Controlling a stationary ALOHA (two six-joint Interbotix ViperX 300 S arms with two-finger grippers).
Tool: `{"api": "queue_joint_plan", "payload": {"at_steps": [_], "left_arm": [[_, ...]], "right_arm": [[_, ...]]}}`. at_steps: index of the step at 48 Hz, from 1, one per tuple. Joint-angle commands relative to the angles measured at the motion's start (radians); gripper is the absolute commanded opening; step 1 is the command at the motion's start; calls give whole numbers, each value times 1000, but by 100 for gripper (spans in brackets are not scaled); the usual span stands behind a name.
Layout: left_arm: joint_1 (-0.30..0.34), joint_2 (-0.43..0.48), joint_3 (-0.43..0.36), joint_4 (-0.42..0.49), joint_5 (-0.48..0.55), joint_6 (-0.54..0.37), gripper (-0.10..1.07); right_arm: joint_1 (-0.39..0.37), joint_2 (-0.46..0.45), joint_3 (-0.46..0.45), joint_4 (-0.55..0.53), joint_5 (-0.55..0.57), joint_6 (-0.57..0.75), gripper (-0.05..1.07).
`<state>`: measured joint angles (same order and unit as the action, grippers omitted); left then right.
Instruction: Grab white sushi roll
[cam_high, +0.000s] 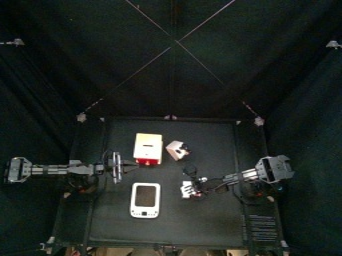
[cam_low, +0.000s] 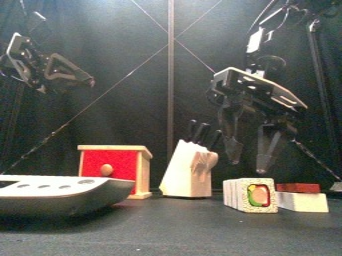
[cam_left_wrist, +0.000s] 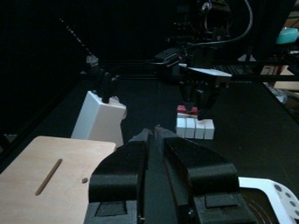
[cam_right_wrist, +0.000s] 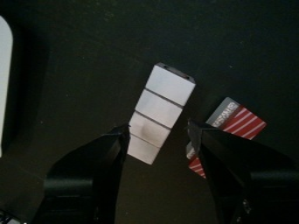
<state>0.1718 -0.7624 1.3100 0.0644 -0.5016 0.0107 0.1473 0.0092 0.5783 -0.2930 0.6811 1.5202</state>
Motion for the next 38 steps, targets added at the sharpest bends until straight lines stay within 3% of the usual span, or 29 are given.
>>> {"api": "queue_joint_plan", "payload": {"at_steps": [1,26,38], "left_arm": [[5,2,-9,-2,-3,2,59],[6,2,-5,-2,-3,2,59],[6,2,-5,-2,-5,2,59]], "right_arm": [[-3,8,-31,-5,3,3,89],[-3,57,-81,-31,55,3,90],[-5,83,-81,-29,55,3,96]]}}
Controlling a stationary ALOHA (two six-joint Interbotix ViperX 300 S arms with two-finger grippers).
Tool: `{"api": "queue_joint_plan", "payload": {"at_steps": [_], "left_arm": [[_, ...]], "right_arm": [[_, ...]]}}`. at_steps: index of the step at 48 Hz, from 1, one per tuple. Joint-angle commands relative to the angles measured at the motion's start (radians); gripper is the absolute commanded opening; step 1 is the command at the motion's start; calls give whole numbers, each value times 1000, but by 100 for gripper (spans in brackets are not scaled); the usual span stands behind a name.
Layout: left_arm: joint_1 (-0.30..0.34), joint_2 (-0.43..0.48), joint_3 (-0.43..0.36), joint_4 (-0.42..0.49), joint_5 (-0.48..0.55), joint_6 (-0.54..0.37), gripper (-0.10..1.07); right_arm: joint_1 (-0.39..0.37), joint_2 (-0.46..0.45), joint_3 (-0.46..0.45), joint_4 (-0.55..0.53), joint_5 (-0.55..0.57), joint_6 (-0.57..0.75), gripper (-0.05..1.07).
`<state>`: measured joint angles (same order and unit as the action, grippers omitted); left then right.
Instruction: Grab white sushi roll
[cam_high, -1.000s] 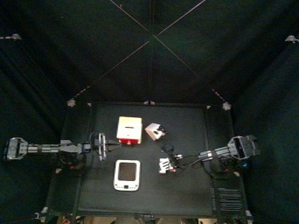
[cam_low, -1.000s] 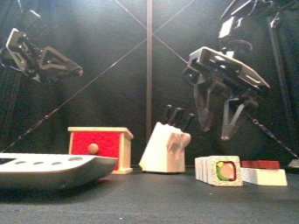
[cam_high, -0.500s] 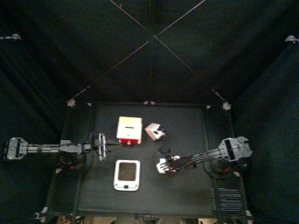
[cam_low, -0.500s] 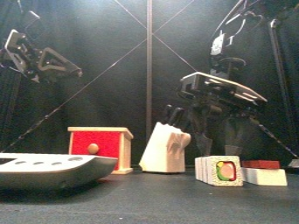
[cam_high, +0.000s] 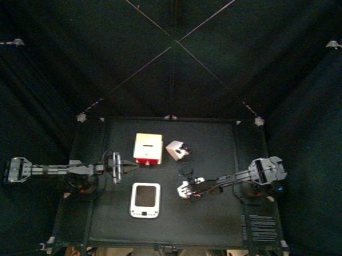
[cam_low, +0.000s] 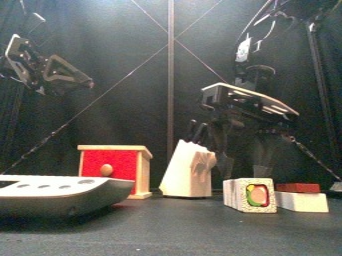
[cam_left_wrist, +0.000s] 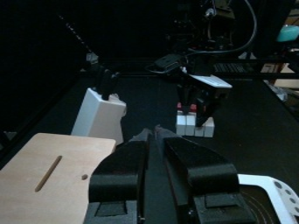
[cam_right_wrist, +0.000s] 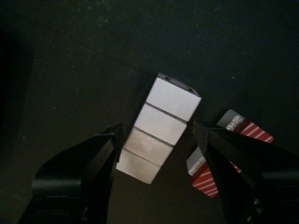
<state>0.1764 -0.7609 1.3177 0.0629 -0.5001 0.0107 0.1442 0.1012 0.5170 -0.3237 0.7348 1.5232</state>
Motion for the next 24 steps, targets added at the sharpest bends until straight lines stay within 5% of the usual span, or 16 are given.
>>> {"api": "queue_joint_plan", "payload": {"at_steps": [1,24], "left_arm": [[3,0,-12,0,-5,2,59],[3,0,-12,0,-6,2,59]], "right_arm": [[-2,-6,-20,2,0,0,96],[-2,40,-41,3,-2,-12,94]]}}
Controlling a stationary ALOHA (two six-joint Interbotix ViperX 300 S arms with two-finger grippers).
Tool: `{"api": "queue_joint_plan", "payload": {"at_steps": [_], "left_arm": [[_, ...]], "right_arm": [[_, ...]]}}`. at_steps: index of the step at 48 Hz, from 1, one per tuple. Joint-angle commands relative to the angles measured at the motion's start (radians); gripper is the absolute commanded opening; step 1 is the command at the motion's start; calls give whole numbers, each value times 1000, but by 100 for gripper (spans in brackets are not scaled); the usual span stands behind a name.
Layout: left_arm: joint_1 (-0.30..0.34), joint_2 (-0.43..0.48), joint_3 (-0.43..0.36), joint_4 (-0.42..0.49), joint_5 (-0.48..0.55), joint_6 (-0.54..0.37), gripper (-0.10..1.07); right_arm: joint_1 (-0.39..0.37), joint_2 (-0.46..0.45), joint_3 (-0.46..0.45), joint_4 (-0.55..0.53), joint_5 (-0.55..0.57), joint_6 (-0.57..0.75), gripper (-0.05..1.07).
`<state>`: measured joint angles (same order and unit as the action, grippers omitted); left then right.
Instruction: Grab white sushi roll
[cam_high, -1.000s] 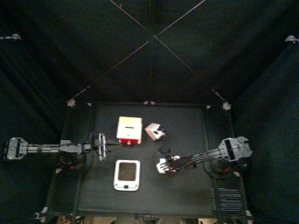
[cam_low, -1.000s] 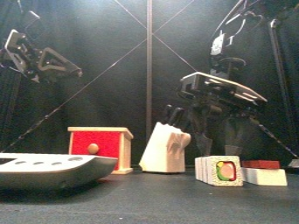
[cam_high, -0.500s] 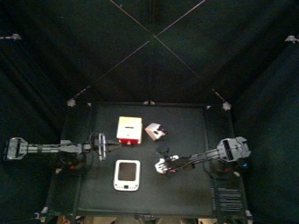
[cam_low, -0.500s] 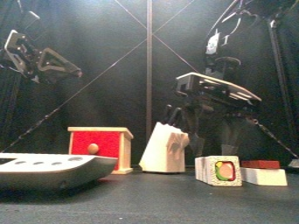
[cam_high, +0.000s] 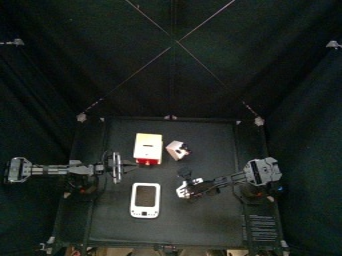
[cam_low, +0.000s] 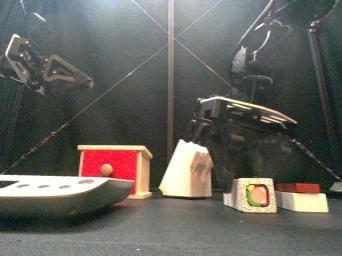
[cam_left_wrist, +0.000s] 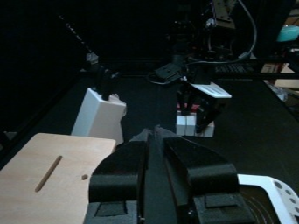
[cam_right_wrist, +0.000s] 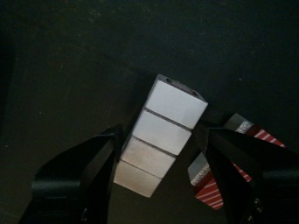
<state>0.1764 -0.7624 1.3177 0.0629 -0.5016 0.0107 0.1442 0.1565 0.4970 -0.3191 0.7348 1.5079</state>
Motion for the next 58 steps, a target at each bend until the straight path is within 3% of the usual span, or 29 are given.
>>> {"api": "queue_joint_plan", "payload": {"at_steps": [1,20,39,58], "left_arm": [[2,2,-11,0,-3,2,59],[5,2,-9,0,-3,2,59],[5,2,-9,0,-3,2,59],[5,2,-8,0,-3,2,59]], "right_arm": [[-2,-14,-23,0,-2,3,94],[-2,-5,-28,2,-2,6,92],[-2,-3,-52,8,5,3,64],[3,-15,-81,-8,15,0,64]]}}
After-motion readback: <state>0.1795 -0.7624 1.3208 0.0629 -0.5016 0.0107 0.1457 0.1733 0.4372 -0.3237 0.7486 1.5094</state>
